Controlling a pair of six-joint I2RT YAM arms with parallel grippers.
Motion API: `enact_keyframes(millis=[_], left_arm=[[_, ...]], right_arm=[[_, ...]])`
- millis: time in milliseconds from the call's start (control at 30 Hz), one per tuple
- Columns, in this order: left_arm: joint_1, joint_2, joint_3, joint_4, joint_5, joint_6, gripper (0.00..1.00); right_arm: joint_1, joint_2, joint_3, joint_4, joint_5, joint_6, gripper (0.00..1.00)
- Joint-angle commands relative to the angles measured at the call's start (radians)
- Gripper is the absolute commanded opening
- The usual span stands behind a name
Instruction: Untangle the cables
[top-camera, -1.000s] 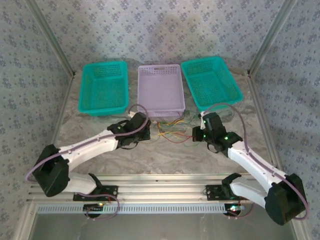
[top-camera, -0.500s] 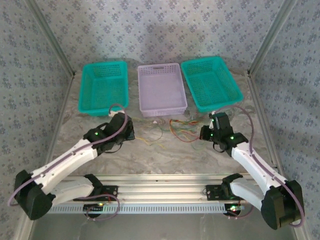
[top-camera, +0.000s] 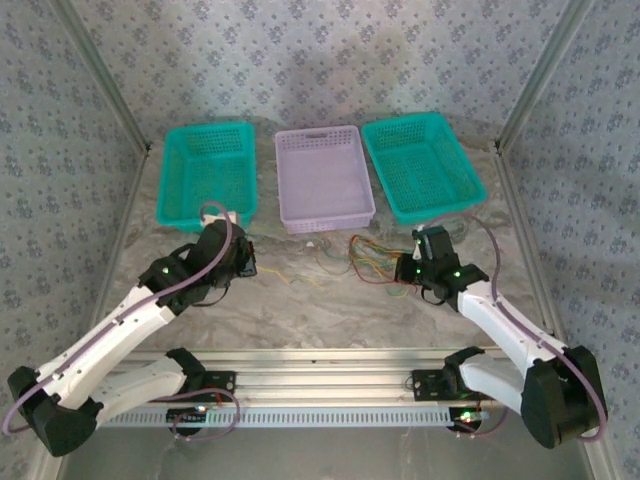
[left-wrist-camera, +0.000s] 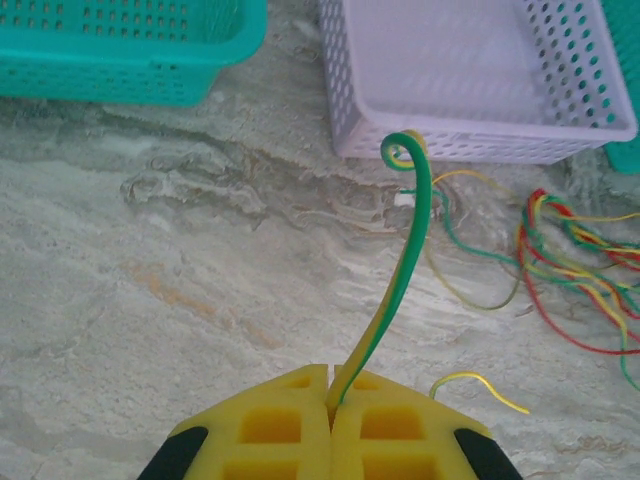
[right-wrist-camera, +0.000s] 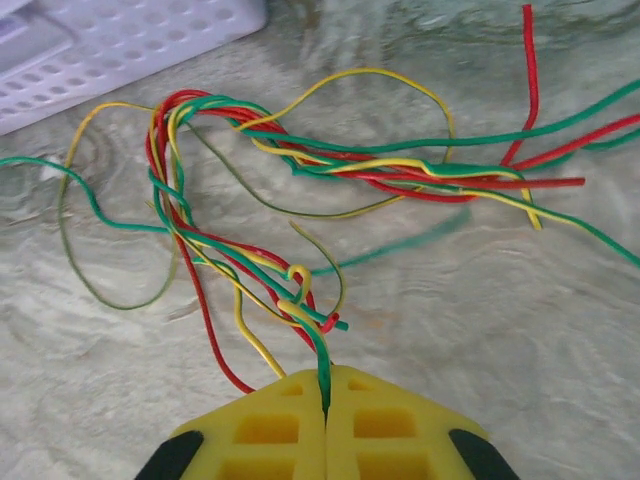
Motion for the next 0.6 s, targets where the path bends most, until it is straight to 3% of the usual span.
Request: enact_keyframes(millis=[0, 200, 367, 567], left_arm=[[0.004, 0.004, 0.037, -0.021, 0.002, 0.042, 0.00], [0.004, 0.051, 0.022, 0.080, 0.067, 0.020, 0.00], [0.004, 0.055, 0.075, 0.089, 0.071, 0.045, 0.00], [0.004, 0.064, 0.179, -0.019, 0.006, 0.105, 0.00]], right_arm=[[0.050, -0.008, 0.010, 0.048, -0.083, -0.038, 0.20], [0.136, -0.034, 0.035, 0.048, -0.083, -0.057, 0.46], [0.151, -0.065, 0.050, 0.025, -0.075, -0.080, 0.68], [0.157, -0.159, 0.036, 0.031, -0.012, -0.084, 0.81]])
